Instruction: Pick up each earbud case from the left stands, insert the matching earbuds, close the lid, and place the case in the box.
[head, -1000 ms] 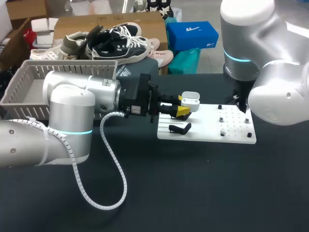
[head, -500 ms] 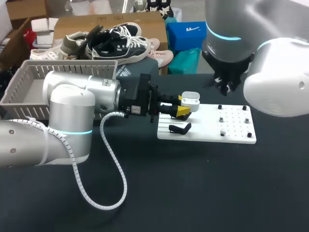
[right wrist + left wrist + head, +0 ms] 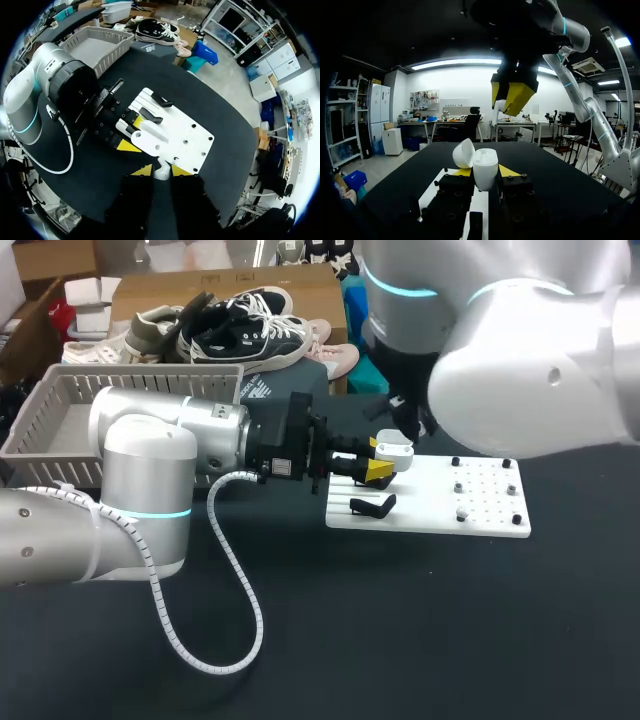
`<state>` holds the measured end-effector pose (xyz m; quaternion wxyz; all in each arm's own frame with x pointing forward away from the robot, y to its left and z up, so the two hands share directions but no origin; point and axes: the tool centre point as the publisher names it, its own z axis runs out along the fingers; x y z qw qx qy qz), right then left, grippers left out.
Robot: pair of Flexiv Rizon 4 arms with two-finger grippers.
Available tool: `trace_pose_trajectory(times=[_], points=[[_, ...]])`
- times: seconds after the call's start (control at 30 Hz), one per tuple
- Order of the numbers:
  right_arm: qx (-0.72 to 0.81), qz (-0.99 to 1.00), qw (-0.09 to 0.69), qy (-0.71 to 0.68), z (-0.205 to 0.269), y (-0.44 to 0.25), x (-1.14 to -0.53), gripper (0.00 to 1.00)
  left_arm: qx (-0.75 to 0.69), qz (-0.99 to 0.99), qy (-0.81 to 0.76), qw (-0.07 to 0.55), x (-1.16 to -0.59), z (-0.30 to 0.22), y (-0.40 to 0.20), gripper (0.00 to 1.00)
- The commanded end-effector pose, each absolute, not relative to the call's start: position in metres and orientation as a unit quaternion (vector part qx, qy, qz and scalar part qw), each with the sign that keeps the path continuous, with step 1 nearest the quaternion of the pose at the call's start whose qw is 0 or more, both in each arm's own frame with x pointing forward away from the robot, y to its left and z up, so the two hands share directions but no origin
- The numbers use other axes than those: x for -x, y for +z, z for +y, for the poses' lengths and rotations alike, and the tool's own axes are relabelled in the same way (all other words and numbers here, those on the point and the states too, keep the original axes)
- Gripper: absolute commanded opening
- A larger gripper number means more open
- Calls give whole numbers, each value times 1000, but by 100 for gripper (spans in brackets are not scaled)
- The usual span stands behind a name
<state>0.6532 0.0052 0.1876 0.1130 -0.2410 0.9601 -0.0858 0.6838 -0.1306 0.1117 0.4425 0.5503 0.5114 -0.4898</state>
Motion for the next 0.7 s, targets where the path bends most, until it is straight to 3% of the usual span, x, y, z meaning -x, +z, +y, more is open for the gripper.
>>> trace_pose_trajectory(times=[0.03, 0.7], points=[[241, 963, 81, -90, 19, 185, -650, 0, -551, 511, -490, 442, -685, -131, 111, 0], [237, 965, 83, -82, 21, 184, -647, 0, -551, 511, -490, 442, -685, -131, 111, 0]])
